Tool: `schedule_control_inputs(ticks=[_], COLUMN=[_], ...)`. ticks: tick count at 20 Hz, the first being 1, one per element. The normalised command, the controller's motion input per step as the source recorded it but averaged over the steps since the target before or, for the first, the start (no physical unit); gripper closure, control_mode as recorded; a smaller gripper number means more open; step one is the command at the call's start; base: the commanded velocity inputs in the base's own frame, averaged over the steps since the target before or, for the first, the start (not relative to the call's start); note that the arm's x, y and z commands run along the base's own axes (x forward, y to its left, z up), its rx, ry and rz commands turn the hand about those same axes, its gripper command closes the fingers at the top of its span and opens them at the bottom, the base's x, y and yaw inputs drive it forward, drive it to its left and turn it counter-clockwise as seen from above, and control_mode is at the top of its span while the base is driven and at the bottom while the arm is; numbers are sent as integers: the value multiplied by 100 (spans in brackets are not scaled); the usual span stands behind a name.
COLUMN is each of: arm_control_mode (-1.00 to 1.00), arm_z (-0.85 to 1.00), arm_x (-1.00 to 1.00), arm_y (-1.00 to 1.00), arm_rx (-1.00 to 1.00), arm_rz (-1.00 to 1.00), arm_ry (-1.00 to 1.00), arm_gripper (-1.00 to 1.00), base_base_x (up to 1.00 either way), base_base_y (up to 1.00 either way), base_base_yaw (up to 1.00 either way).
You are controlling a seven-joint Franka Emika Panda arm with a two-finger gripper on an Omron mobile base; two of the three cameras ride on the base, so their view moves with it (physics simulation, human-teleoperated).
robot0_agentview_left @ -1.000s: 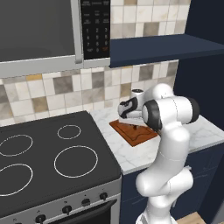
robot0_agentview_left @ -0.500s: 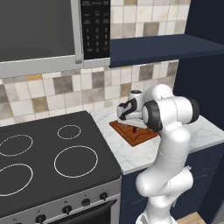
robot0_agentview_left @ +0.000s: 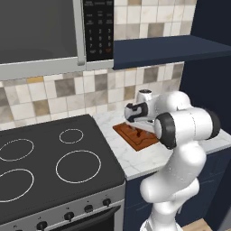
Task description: Retrieve the chicken drumstick from the fridge and place it on the cutting board.
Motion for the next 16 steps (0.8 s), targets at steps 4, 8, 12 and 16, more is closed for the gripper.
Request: schedule_control_inputs(ticks=[4,8,12,16], arm_control_mode=[-100,-100,-100,-100], arm_z=[70,37,47,74], arm_x=[-70,-81,-100,-100], arm_y=[0,-4,-10,0], arm_rx=[0,0,0,0], arm_rz=[-7,-8,-8,-6], arm_ry=[-1,0,-3,-1], arm_gripper=[-100,-100,-100,-100], base_base_x=[0,0,0,0], base_base_y=[0,0,0,0], base_base_yaw=[0,0,0,0])
